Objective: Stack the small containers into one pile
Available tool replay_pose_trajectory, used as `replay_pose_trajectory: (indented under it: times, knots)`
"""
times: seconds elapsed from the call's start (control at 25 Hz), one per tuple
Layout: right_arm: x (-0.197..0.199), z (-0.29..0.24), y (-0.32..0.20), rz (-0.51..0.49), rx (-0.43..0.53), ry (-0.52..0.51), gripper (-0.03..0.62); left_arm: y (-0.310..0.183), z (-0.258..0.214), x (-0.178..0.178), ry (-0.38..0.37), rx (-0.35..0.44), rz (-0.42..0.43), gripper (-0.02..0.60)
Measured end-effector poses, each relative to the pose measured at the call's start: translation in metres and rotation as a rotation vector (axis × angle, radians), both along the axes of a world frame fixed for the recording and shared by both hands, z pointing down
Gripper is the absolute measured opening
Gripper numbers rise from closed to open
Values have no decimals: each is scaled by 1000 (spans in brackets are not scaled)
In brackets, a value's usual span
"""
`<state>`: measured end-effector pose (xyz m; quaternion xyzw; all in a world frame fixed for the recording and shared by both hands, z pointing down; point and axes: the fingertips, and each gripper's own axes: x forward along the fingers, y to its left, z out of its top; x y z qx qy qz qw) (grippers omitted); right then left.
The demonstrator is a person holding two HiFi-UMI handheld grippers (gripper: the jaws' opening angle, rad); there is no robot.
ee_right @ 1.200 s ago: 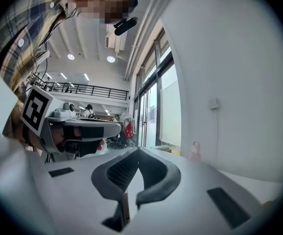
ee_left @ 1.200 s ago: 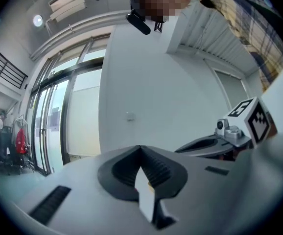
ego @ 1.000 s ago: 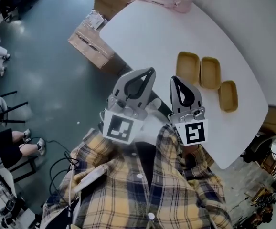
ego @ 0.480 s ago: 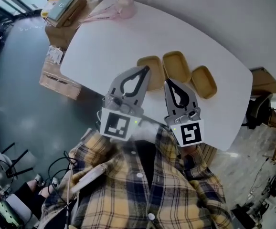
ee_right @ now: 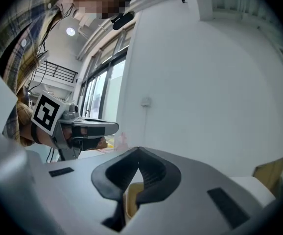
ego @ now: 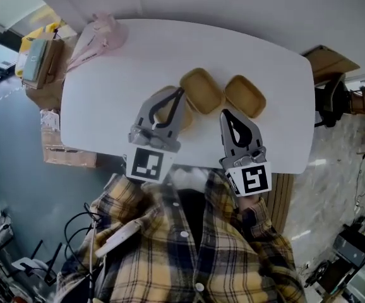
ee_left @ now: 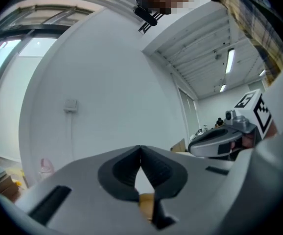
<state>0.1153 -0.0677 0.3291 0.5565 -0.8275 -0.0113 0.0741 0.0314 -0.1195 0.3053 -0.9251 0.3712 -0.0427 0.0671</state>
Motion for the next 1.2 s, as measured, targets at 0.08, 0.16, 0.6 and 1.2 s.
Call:
replay_pose_trajectory:
  times: [0.08, 0.16, 0.6, 1.2]
  knots:
    - [12, 1, -5, 56, -9, 1, 15, -9, 4, 5, -10, -19, 35, 17]
    - [20, 2, -10, 103, -20, 4, 15, -19, 10, 6, -20, -39, 59, 18]
    - [14, 25, -23, 193, -105, 17, 15, -52, 53, -15, -122, -160, 124, 18]
    - [-14, 52, -31, 177, -198, 30, 15, -71, 147, -29, -282, -399, 267, 64]
